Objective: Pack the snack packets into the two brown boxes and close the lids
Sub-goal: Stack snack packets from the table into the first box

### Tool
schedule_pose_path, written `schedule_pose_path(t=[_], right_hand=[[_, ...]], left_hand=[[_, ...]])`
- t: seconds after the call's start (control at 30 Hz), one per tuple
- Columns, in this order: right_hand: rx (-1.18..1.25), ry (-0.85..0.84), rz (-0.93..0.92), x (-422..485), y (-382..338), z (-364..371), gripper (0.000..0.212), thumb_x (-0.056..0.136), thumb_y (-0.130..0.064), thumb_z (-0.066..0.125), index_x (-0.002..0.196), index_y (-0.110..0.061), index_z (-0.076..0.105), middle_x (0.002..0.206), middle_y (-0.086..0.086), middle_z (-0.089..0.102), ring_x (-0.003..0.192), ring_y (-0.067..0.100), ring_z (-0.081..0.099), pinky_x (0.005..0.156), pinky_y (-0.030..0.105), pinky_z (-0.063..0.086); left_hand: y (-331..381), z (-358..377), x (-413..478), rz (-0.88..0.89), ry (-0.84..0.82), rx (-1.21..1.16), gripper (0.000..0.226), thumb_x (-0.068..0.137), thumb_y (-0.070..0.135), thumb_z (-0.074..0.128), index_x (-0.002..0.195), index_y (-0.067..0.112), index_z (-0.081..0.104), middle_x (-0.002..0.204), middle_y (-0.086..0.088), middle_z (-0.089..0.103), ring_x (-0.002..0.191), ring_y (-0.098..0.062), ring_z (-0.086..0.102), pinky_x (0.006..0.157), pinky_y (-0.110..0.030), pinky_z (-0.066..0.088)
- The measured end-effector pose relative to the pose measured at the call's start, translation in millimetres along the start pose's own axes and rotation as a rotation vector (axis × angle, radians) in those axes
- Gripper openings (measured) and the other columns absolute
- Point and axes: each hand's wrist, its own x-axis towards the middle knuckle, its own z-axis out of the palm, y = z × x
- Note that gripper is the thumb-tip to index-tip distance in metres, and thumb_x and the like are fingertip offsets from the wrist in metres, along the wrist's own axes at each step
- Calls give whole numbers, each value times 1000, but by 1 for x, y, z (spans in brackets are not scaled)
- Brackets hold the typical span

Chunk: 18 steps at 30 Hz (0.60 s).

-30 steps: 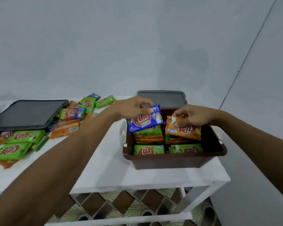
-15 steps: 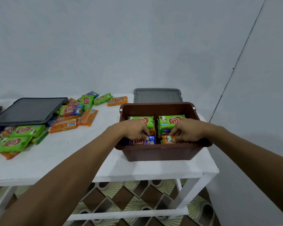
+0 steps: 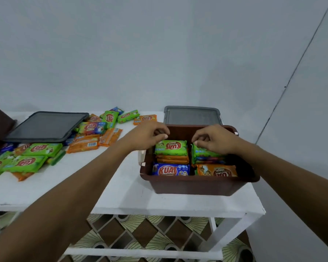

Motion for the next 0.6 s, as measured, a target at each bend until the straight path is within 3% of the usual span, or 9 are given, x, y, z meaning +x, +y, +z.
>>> schedule_pose_path(t=[0.07,0.17,0.3,0.53,0.6], right_hand=[[10,47,-18,21,-9,-2,14,93,-24,61,101,-20,72,80,-6,73,70,2,66,68,23,53],[11,107,-45,60,-20,-1,14,93,-24,61,98,-18,73,76,-3,71,69,7,64,67,29,52],[7,69,-46,120,-29,10,9,90,-21,62,89,-19,71,67,-6,65,66,11,61,68,32,48],[-32,-73,-41,219,-31,47,10,88,-23,64,92,-17,71,68,7,67,65,24,62,65,35,49],[-32,-98,-19,241,-29,58,9,88,-24,63,91,-19,70,70,4,67,66,21,60,67,35,49]], left_hand=[[-24,-17,-7,-38,141,-8,10,91,15,65,99,13,71,93,0,70,87,-9,64,73,-14,51],[-61,-37,-16,-137,239,-8,6,91,14,64,92,15,70,90,4,69,83,-7,63,72,-23,52],[-101,-54,-24,-243,205,22,6,92,17,63,93,18,69,90,9,66,81,7,58,67,-3,42],[-182,-78,-10,-311,154,27,9,92,17,64,97,14,71,89,3,68,83,-7,62,65,-5,41],[-202,-84,0,-316,135,17,9,92,18,63,96,13,70,91,2,69,86,-9,63,67,-7,43]])
